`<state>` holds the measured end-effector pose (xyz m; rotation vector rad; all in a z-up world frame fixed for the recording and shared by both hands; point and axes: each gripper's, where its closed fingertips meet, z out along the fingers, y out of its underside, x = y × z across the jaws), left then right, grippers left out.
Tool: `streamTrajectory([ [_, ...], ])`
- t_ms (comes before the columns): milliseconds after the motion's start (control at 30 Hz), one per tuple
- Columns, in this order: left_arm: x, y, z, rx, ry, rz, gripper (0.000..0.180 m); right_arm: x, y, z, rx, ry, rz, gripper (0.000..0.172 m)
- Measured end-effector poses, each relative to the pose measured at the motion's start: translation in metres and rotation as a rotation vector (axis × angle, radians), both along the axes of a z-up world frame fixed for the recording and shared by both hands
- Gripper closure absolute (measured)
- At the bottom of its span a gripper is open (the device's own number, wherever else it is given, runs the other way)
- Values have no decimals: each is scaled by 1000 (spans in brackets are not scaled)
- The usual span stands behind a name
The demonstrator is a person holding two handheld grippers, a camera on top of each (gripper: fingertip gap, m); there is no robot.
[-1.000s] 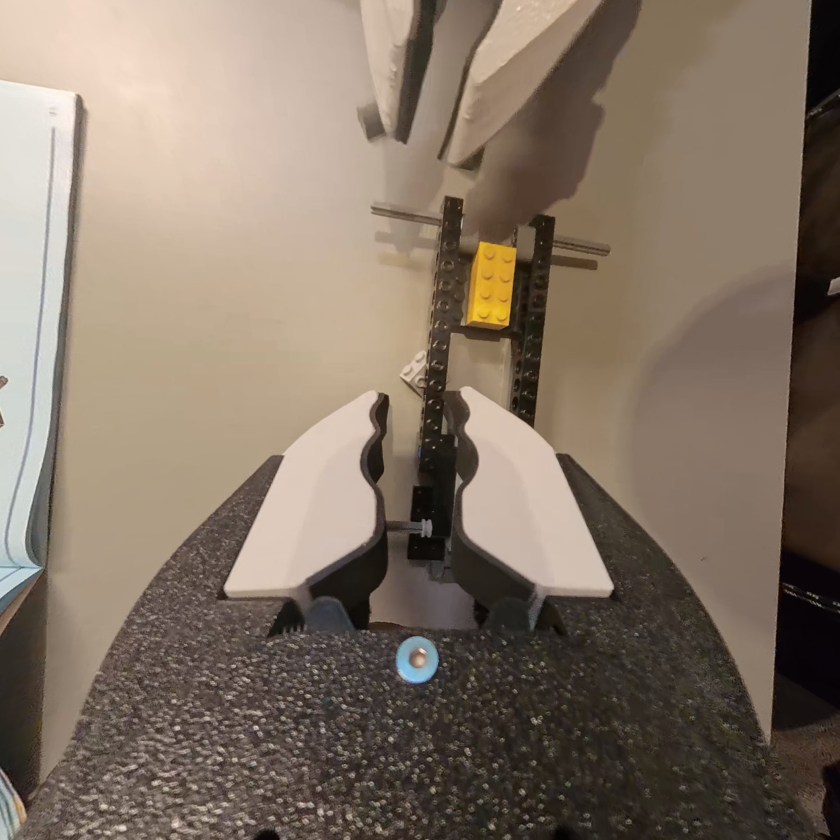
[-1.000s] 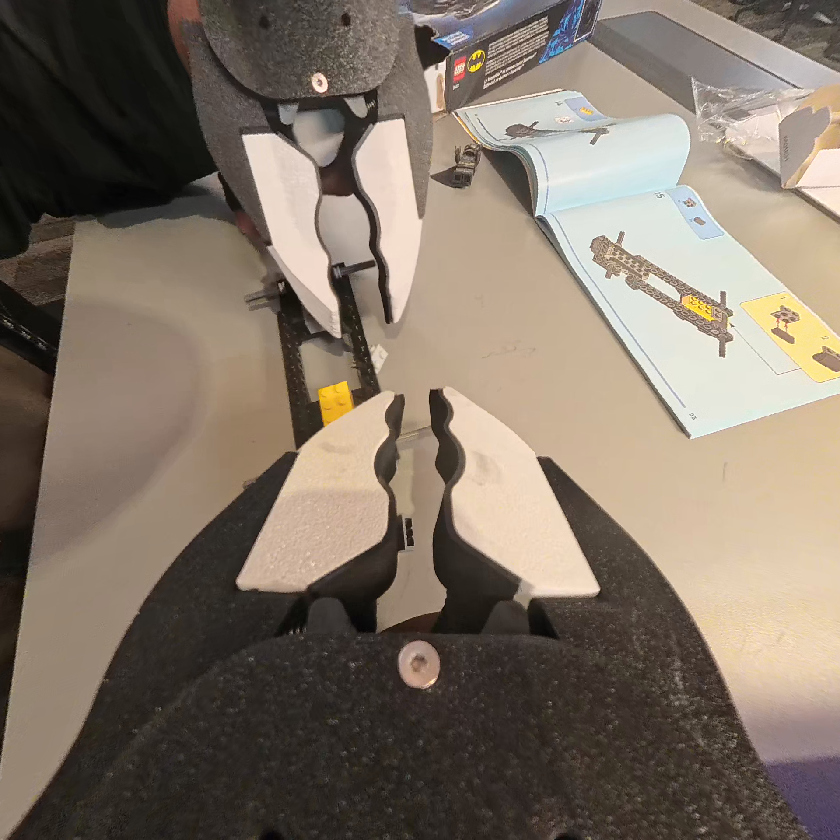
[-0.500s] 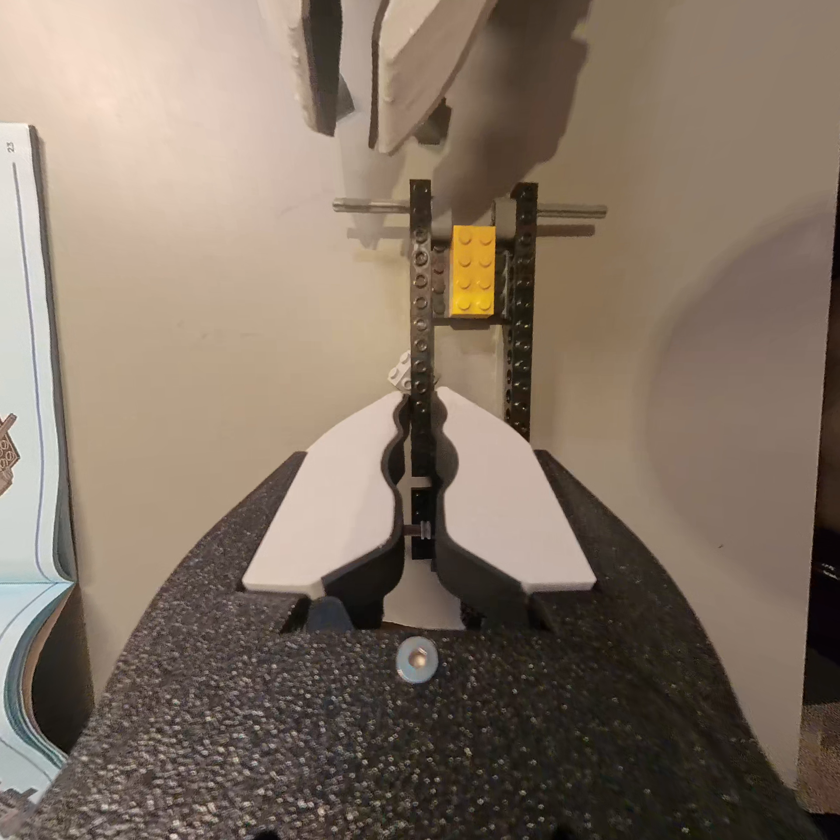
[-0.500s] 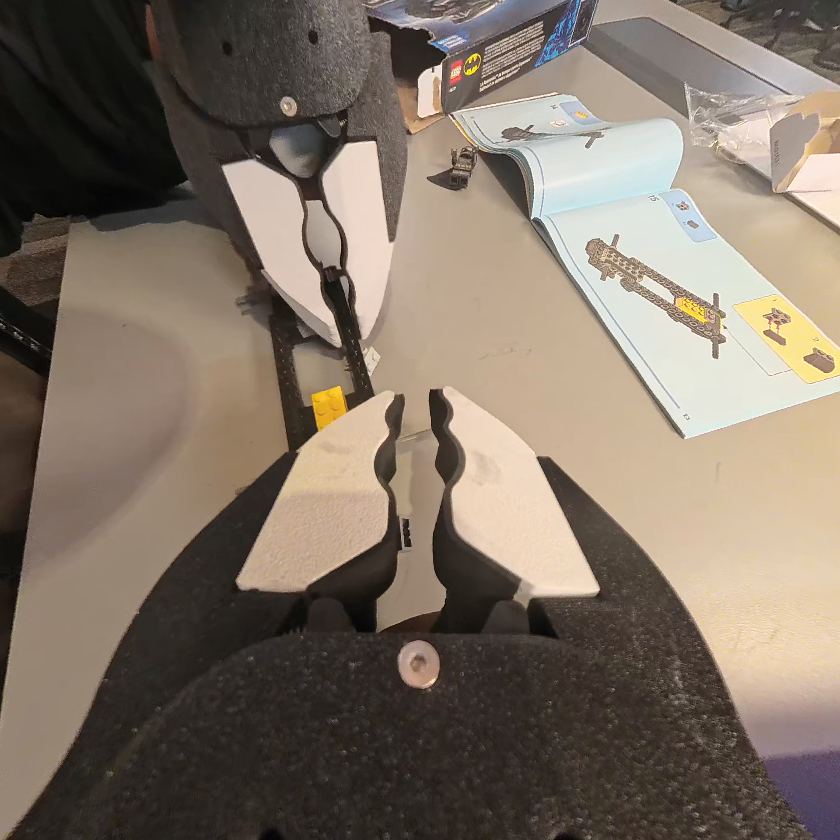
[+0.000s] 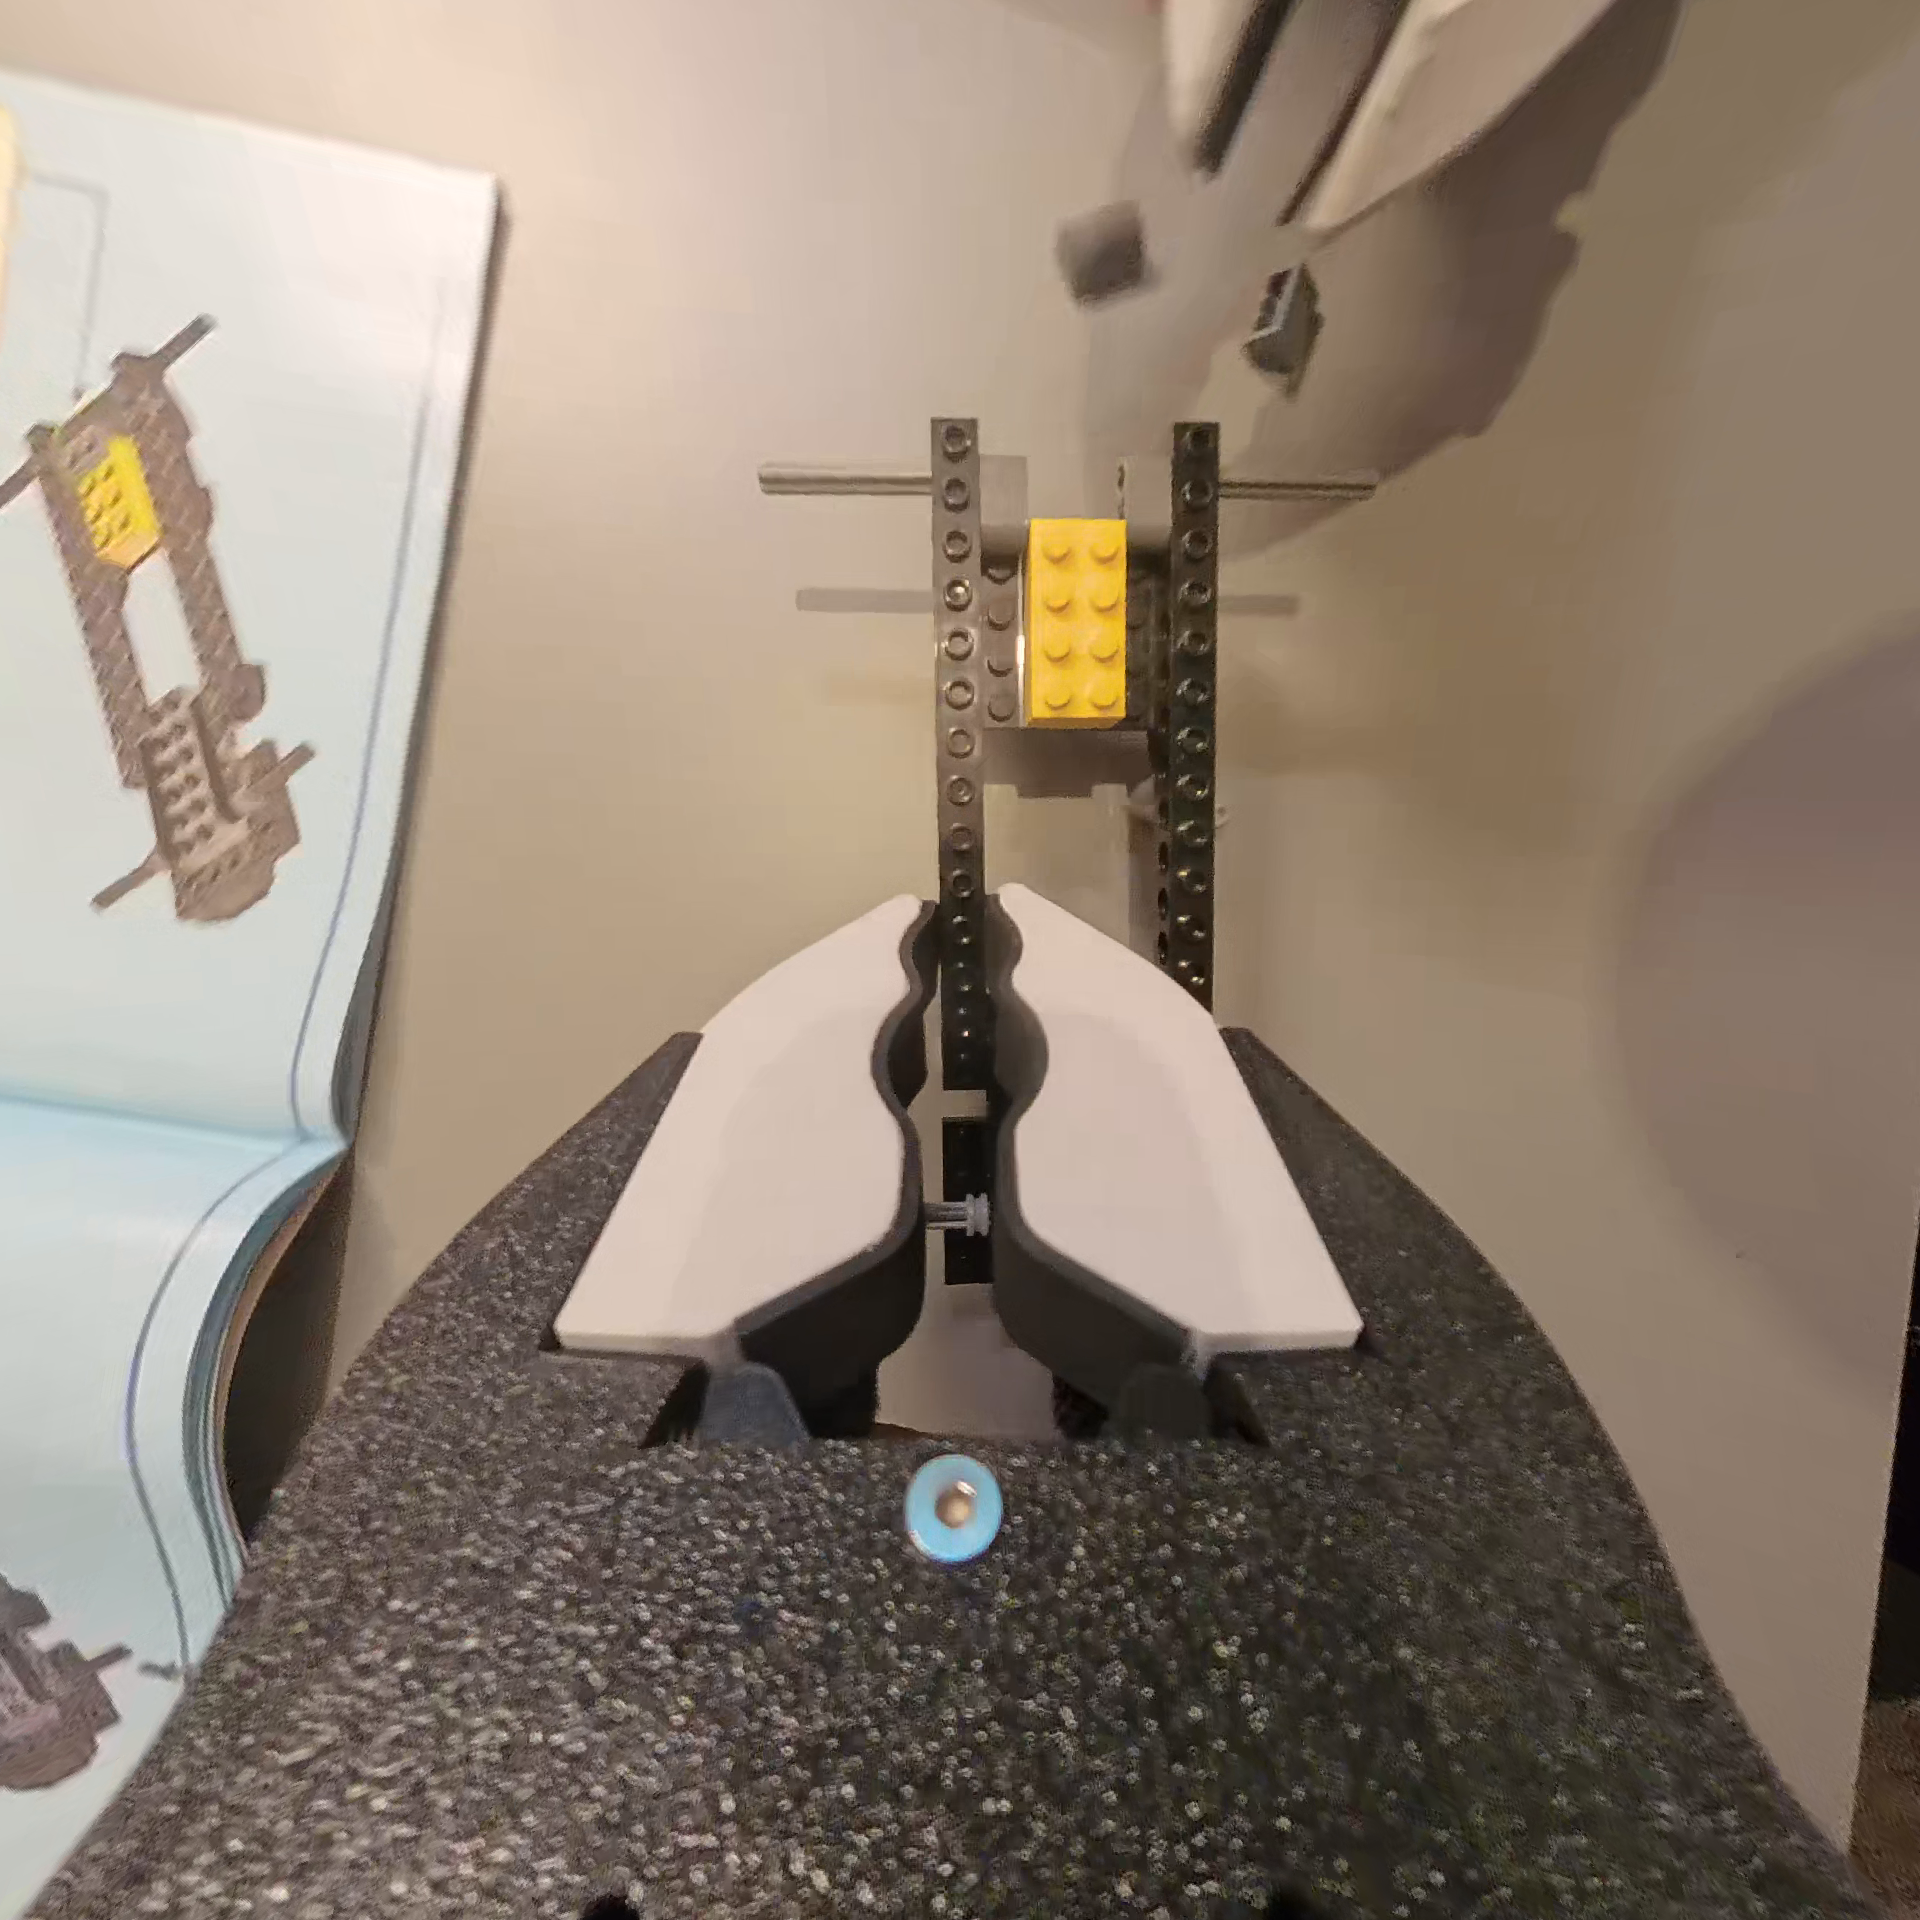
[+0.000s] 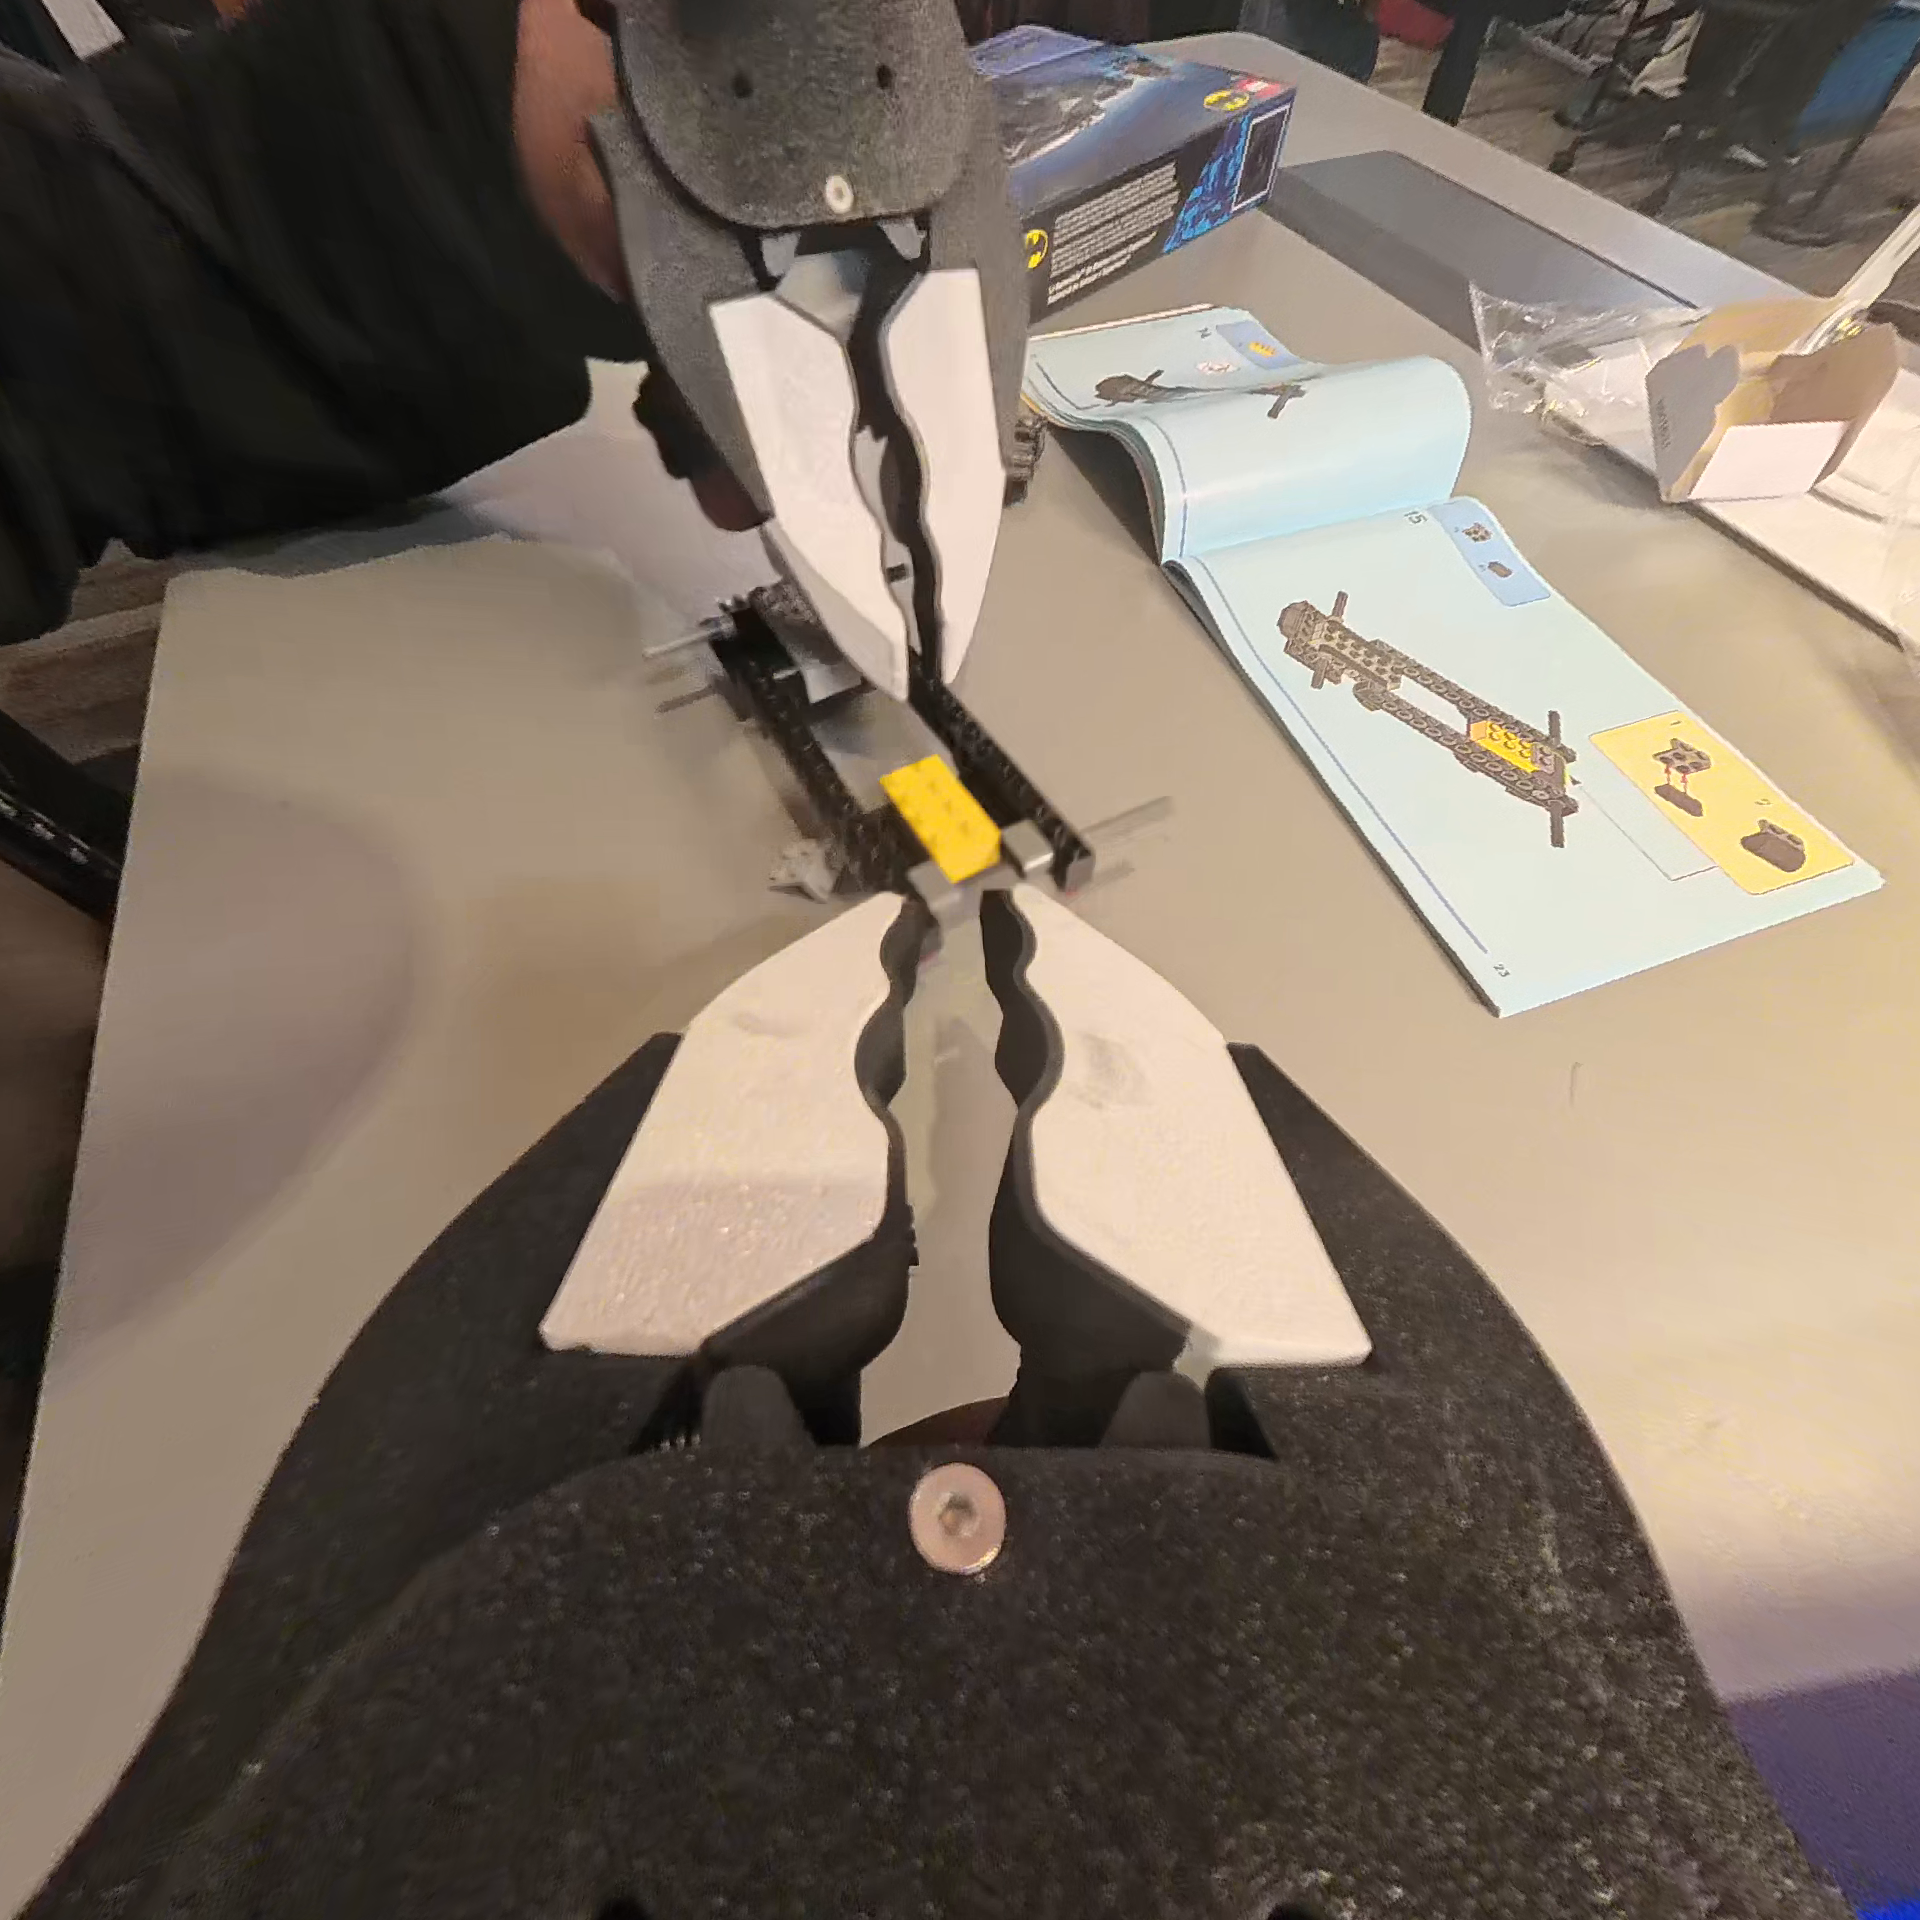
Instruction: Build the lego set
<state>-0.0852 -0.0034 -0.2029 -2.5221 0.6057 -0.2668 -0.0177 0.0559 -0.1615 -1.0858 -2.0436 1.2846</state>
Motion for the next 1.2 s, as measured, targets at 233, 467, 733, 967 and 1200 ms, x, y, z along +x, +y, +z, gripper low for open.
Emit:
streamTrajectory([
  [233,-44,-15,3,24,-56,120,173,9,-23,-18,60,-86,113,159],
  [467,-46,-35,-16,-48,-23,50,172,5,-49,-44,235,-201,183,153],
  [733,-40,-30,15,114,42,103,151,-5,-63,-61,284,-282,144,147],
  [967,37,-36,7,111,-16,18,156,14,-80,-55,255,-281,241,147],
  [1200,56,-25,-10,69,-22,56,160,-4,-62,-58,221,-310,107,143],
])
